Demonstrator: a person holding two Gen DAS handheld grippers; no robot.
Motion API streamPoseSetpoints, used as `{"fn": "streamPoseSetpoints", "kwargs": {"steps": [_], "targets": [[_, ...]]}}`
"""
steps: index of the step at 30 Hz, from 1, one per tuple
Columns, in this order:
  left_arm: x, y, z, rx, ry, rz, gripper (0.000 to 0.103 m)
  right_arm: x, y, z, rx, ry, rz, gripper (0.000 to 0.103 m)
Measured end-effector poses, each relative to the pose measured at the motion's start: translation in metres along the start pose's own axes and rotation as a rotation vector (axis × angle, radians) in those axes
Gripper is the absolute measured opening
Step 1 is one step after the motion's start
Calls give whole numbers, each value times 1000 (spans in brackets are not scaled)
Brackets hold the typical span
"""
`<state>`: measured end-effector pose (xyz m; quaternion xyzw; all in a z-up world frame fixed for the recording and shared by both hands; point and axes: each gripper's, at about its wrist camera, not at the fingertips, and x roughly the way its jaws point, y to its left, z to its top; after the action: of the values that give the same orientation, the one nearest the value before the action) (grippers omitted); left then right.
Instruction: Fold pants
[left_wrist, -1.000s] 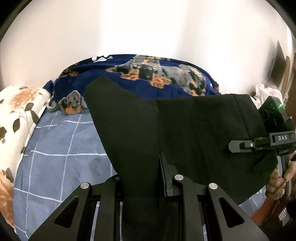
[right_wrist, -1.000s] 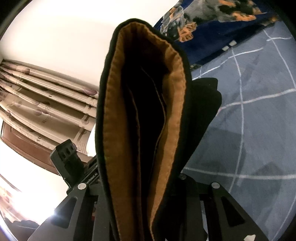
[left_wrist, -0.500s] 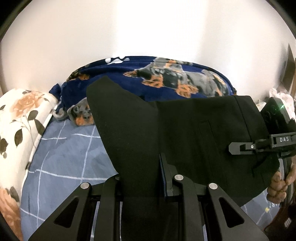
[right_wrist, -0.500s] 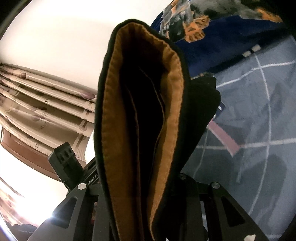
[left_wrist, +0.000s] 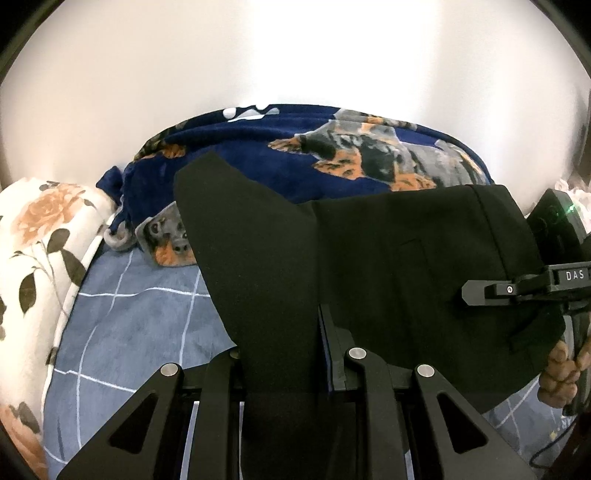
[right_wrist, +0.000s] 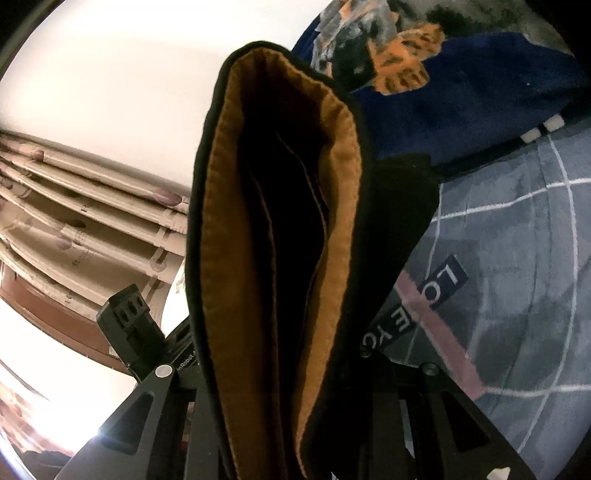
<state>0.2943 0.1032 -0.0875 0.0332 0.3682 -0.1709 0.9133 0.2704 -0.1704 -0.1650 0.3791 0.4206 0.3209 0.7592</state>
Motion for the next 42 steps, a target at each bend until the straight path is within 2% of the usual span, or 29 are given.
{"fn": "streamPoseSetpoints", "kwargs": {"steps": [16,29,31,36,42], "targets": [[42,23,-14,-61,56,3,21,20,-29,11,34,15,-15,24],[68,36,-34,-103,89,3,30,29,-53,6,71,22,-56,24],[71,36,-36,-95,88,13,32,30,-57,5,75,22,-61,24],[78,44,-44,-122,92,29,52,32,-61,3,54,23,-91,24],[81,56,-48,-181,93,14,63,37,-50,1,-59,20,-183,23]]}}
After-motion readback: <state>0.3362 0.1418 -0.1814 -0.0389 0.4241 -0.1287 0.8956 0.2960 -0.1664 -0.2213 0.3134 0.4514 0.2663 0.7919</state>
